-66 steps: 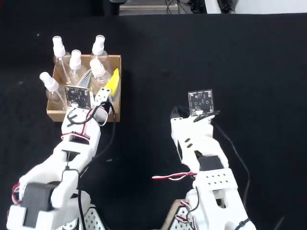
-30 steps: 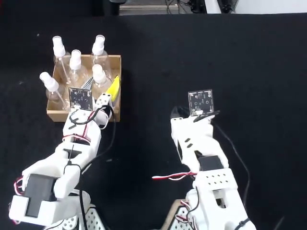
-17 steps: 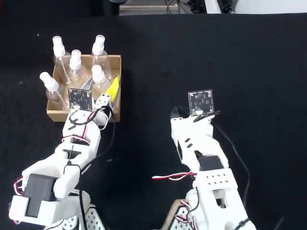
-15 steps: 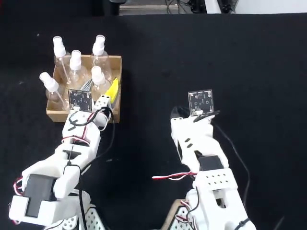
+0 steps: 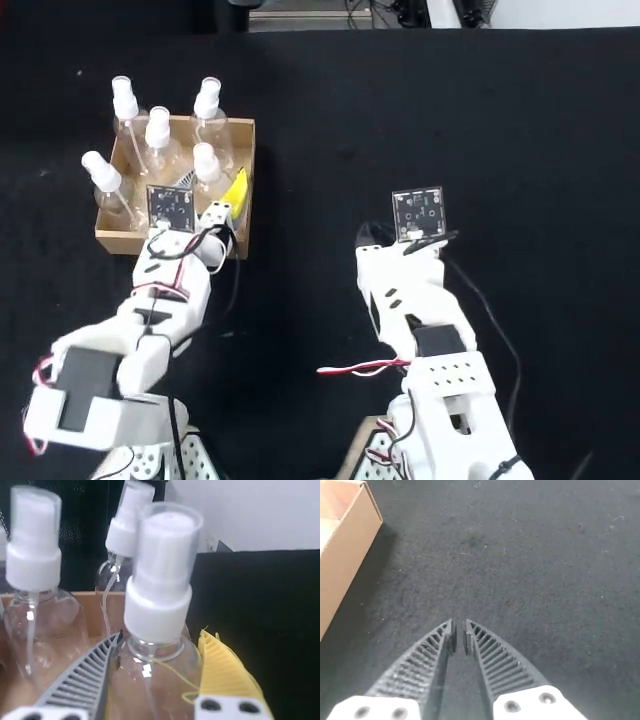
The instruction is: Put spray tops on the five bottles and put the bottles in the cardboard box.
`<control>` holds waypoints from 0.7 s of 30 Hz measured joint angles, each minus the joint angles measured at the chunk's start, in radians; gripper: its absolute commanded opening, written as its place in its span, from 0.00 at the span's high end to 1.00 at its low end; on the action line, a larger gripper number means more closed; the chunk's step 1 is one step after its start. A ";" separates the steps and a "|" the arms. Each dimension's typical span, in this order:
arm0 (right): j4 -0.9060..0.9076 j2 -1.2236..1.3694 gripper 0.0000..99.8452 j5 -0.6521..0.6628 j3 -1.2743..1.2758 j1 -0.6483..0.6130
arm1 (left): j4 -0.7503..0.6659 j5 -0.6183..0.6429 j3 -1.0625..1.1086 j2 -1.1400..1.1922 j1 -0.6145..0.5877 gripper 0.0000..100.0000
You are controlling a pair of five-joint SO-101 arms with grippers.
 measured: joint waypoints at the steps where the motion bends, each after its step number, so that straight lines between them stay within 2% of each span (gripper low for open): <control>1: 0.000 0.000 0.99 0.000 0.000 0.000 | -0.006 0.000 -0.011 0.021 0.000 0.97; 12: 0.000 0.000 0.99 0.000 0.000 0.000 | -0.020 0.000 -0.052 0.081 0.002 0.96; 18: 0.000 0.000 0.99 0.000 0.000 0.000 | -0.020 0.000 -0.052 0.081 0.002 0.78; 21: 0.000 0.000 0.99 0.000 0.000 0.000 | -0.020 0.000 -0.052 0.081 -0.002 0.74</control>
